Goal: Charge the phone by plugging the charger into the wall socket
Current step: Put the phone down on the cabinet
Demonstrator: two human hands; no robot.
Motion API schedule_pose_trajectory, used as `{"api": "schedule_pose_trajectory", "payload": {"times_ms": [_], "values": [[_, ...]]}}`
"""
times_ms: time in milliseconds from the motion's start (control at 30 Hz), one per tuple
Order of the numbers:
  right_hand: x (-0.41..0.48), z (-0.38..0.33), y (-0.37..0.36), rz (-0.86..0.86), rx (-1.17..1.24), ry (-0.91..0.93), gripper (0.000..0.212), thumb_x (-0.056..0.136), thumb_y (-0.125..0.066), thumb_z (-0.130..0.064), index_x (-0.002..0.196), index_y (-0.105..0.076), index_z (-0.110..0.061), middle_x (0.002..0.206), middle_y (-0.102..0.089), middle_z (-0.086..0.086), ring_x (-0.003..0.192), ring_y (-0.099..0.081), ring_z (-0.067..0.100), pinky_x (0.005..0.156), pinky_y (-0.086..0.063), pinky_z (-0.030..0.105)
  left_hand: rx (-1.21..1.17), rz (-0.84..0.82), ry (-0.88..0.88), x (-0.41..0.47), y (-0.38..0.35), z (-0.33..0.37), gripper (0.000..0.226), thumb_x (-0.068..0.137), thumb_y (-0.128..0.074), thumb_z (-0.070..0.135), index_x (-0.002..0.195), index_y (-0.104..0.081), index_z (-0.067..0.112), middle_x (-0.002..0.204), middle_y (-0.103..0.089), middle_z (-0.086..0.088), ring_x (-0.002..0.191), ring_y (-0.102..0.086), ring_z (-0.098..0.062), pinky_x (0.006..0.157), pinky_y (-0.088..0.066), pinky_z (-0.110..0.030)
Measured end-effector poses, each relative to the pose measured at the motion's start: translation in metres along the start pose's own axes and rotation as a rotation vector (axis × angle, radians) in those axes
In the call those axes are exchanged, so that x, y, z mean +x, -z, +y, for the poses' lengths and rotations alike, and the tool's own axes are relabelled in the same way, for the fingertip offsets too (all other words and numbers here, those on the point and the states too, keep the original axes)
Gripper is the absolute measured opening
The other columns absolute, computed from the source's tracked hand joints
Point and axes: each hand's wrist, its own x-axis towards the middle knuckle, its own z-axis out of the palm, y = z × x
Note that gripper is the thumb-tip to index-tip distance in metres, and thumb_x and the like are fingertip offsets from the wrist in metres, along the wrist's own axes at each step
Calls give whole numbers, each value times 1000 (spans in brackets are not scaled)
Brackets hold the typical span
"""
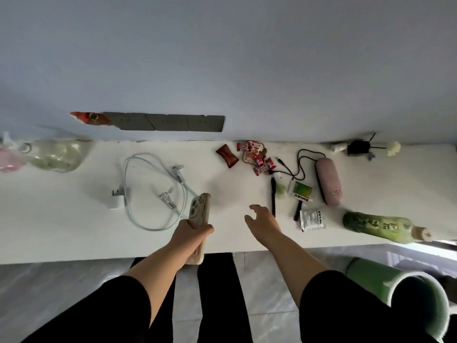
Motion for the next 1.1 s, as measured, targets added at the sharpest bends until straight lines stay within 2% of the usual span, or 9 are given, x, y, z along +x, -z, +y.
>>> {"api": "schedule_pose_trajectory", "payload": {"times_ms": [67, 133, 233, 400, 500, 567, 700, 867, 1100], "values": [[22, 6, -15, 10, -172, 59, 76, 91, -50, -45, 153, -12, -22, 163, -10, 2, 148, -14, 23, 118, -19, 43, -5, 73, -20, 25, -16, 5, 29, 61, -70, 34, 78, -60, 13, 57, -56, 5, 53, -55, -11, 49, -38, -20], [41, 12, -32, 32, -287, 93, 95, 87, -48, -60, 152, 11, -26, 162, 19, -1, 150, 12, 20, 122, -1, 44, 40, 142, -31, 47, -33, 10, 43, 62, -70, 35, 94, -60, 8, 75, -64, -1, 67, -62, -15, 53, -45, -22], [61, 24, -60, 75, -319, 95, 116, 75, -45, -78, 144, 32, -26, 153, 39, -1, 142, 32, 20, 116, 15, 49, 129, 245, -36, 76, -60, 14, 65, 55, -64, 41, 108, -57, 5, 102, -63, -12, 93, -64, -29, 78, -57, -40], [82, 33, -80, 8, -309, 69, 146, 43, -49, -92, 122, 57, -28, 133, 63, 2, 121, 60, 20, 98, 38, 53, 263, 447, -163, 105, -93, 20, 76, 61, -71, 36, 124, -41, 7, 125, -44, -19, 117, -44, -38, 92, -41, -42], [87, 32, -79, -40, -318, 68, 152, 36, -52, -91, 116, 60, -27, 127, 67, 4, 117, 63, 22, 89, 45, 52, 347, 542, -232, 117, -102, 25, 83, 60, -72, 36, 130, -38, 8, 129, -43, -20, 120, -40, -40, 96, -41, -47], [85, 33, -79, -58, -323, 77, 156, 38, -59, -88, 121, 57, -25, 129, 65, 5, 118, 62, 23, 90, 44, 53, 397, 596, -260, 122, -107, 27, 87, 58, -74, 37, 133, -38, 9, 130, -43, -19, 120, -39, -39, 97, -41, -48], [81, 31, -77, -65, -314, 84, 155, 38, -57, -90, 123, 56, -26, 129, 66, 2, 118, 62, 22, 90, 45, 52, 416, 711, -245, 129, -115, 31, 89, 57, -74, 38, 134, -38, 12, 132, -44, -16, 121, -41, -37, 99, -34, -44], [79, 32, -76, -45, -305, 99, 148, 35, -47, -88, 123, 56, -29, 130, 65, -2, 121, 60, 20, 89, 47, 49, 388, 762, -265, 137, -125, 28, 91, 61, -74, 42, 138, -36, 13, 136, -42, -14, 128, -37, -34, 103, -30, -44], [77, 31, -77, -19, -300, 106, 149, 42, -57, -83, 126, 53, -29, 131, 65, -3, 123, 58, 20, 91, 46, 48, 403, 824, -345, 141, -131, 14, 94, 63, -72, 57, 140, -36, 15, 140, -43, -11, 130, -35, -32, 103, -29, -44]]}}
